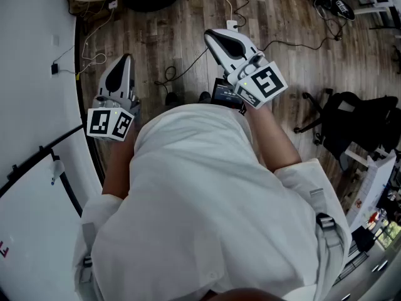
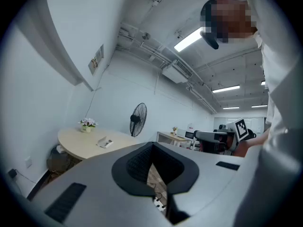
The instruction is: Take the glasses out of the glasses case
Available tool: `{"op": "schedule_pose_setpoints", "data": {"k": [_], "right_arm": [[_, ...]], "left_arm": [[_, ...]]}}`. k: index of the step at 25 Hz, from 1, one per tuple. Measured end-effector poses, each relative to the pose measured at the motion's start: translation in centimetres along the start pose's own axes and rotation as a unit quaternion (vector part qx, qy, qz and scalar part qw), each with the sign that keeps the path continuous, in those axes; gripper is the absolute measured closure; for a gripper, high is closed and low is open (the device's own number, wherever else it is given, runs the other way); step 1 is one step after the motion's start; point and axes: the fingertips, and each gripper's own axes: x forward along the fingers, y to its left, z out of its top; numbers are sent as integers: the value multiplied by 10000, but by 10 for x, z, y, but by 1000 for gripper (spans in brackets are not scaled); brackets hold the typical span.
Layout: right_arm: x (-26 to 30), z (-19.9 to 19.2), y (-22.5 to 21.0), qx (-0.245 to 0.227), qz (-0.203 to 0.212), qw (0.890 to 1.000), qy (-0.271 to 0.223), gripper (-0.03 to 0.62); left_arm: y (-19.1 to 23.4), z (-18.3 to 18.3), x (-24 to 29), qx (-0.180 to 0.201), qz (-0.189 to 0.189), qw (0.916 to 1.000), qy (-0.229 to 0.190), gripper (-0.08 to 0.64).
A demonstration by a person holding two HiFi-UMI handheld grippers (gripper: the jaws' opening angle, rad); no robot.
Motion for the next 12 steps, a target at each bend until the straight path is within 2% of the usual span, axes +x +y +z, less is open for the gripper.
{"op": "schedule_pose_setpoints", "data": {"k": [3,8,12], "right_arm": [[-21,-3,-6,194,49,9998,5,568],[-55,-6,-19,249,-12,9997,66,568],[-84,-6,-31,302,-68,9995,-76,567]], "left_arm": [[-20,-4,4,28,10,10000,49,548],[-48,-12,15,-76,-72,9999,-47,548],[-76,-22,26,-131,-100,9999,30,548]]}}
